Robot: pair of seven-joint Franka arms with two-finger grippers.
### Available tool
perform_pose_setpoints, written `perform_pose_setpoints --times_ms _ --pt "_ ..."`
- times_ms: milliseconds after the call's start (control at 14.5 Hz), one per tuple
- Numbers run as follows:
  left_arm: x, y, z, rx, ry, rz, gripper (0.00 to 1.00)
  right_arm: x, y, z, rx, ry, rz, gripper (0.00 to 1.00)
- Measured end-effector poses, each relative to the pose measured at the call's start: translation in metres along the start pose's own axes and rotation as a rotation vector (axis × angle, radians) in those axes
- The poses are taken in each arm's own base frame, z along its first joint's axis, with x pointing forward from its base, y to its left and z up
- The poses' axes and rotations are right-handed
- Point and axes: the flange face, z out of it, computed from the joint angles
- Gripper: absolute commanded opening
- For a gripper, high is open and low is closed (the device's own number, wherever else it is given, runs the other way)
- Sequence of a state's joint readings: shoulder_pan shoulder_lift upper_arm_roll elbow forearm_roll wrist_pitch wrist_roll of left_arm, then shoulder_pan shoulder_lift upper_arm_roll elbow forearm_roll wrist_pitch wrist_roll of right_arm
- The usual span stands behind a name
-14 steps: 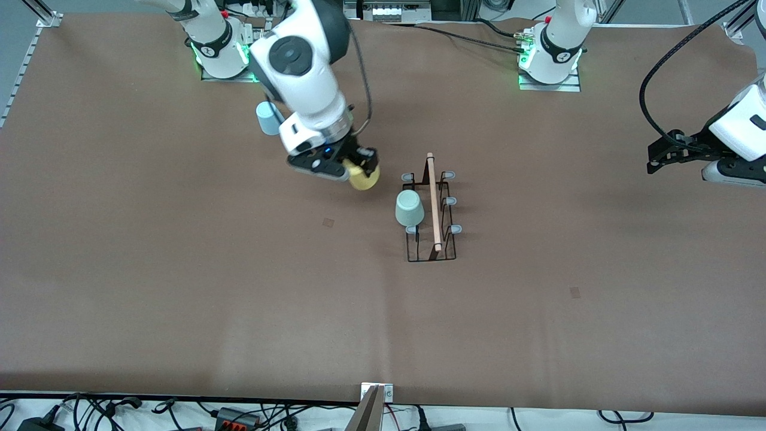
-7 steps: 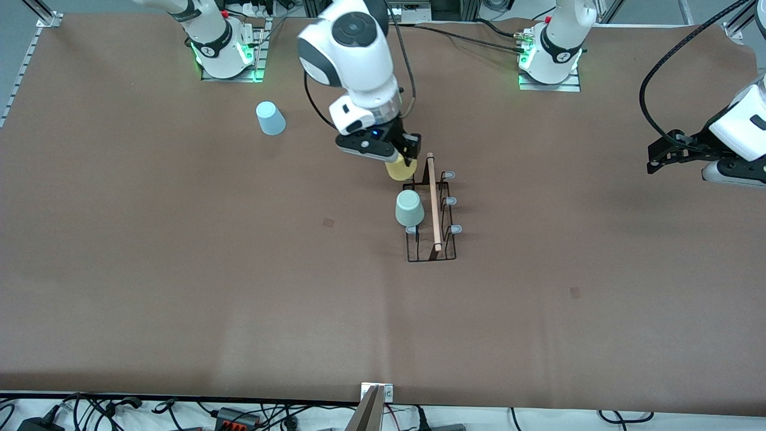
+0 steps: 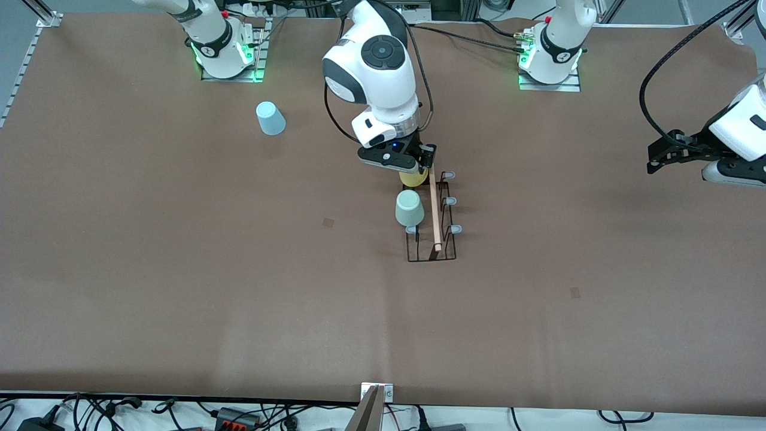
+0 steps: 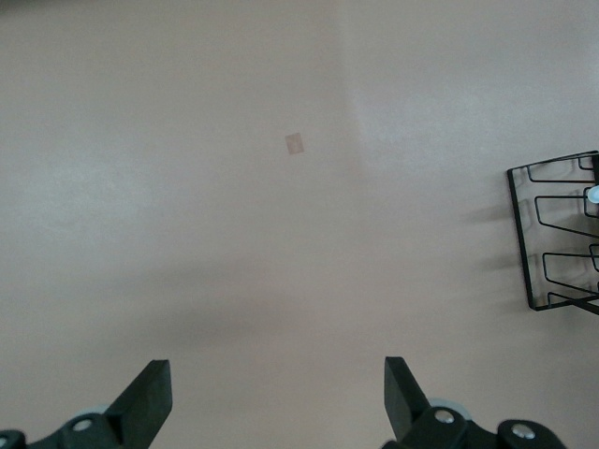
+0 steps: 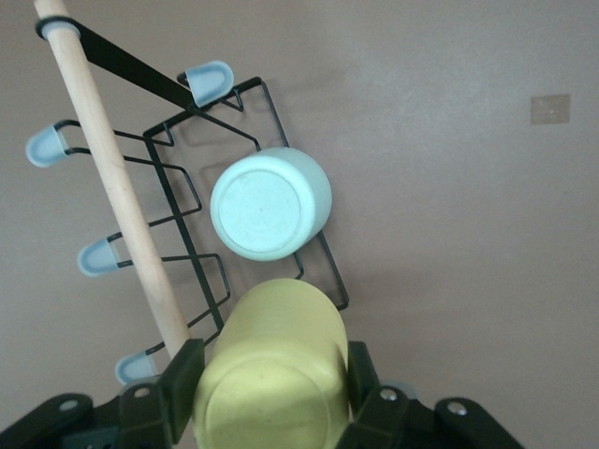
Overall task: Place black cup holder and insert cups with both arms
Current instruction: 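Lower the yellow cup onto a rack peg and open the right gripper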
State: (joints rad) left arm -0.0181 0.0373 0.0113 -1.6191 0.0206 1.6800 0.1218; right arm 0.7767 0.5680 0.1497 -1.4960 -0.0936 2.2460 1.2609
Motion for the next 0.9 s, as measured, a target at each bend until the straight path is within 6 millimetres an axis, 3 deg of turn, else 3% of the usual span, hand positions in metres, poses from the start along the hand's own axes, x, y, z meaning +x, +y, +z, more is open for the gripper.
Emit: perform_pose_setpoints --times_ms 138,207,276,760,898 --pt "0.0 0.0 0.0 0.0 0.0 0.0 1.0 -0.001 0.0 0.005 -0.007 -0.001 -0.003 0.24" --pt "0.0 0.0 0.0 0.0 0.0 0.0 1.0 -0.001 0.001 0.007 -0.009 -0.001 -0.002 0.54" --pt "0.0 0.0 0.0 0.0 0.0 0.0 1.0 0.0 0.001 0.008 -0.011 -0.001 -0.001 1.0" --pt "0.0 0.0 0.0 0.0 0.0 0.0 1.0 0.005 0.0 0.006 -0.007 0.005 0.005 1.0" --pt "0.0 0.0 0.0 0.0 0.0 0.0 1.0 0.02 0.002 -0.003 0.004 0.025 0.022 1.0"
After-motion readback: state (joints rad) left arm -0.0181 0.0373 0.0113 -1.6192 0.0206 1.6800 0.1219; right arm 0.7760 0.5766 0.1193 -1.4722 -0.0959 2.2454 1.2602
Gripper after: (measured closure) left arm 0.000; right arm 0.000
